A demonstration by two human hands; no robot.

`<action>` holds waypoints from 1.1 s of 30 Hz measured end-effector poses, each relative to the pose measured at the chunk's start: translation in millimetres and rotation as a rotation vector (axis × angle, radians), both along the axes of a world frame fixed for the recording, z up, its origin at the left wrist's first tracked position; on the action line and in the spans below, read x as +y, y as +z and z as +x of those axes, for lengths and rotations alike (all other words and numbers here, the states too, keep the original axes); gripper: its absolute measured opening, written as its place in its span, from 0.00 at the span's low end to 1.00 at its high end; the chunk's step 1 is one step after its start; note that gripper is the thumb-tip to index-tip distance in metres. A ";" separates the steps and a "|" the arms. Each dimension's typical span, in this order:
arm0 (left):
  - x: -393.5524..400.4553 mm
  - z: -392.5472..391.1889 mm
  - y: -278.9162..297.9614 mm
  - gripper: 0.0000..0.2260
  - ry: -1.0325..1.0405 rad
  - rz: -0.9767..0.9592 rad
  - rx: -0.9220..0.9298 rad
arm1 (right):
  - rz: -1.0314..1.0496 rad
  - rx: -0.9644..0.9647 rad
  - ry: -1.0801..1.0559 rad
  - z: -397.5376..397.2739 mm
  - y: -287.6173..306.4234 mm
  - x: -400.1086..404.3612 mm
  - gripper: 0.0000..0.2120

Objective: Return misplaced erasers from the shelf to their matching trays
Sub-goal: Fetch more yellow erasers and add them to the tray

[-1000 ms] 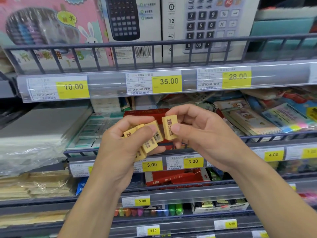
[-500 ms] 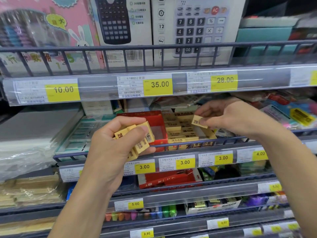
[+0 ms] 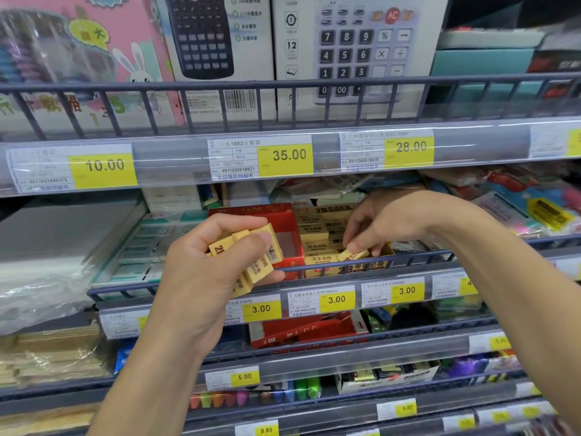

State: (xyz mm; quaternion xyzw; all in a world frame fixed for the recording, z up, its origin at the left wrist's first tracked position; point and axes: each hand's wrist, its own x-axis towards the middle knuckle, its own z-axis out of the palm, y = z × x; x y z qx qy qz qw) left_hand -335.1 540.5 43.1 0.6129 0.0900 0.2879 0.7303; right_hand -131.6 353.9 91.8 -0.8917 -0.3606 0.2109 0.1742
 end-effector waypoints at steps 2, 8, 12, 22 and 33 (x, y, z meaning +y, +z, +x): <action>0.6 0.4 -0.3 0.08 -0.001 0.002 -0.001 | 0.032 0.011 -0.010 0.2 -2.3 1.6 0.02; 2.5 2.3 -0.7 0.08 0.004 0.007 -0.006 | -0.075 -0.164 0.015 -1.9 -5.8 1.0 0.04; 2.2 3.4 -0.3 0.08 -0.007 0.009 -0.005 | -0.111 -0.277 0.049 -4.7 -7.0 2.2 0.08; 0.0 2.9 0.0 0.07 -0.015 0.013 -0.007 | -0.037 -0.281 0.094 -2.8 -10.7 -2.5 0.09; -9.8 4.2 0.6 0.08 -0.083 0.010 0.033 | 0.492 -0.308 0.089 -52.0 0.3 -10.8 0.05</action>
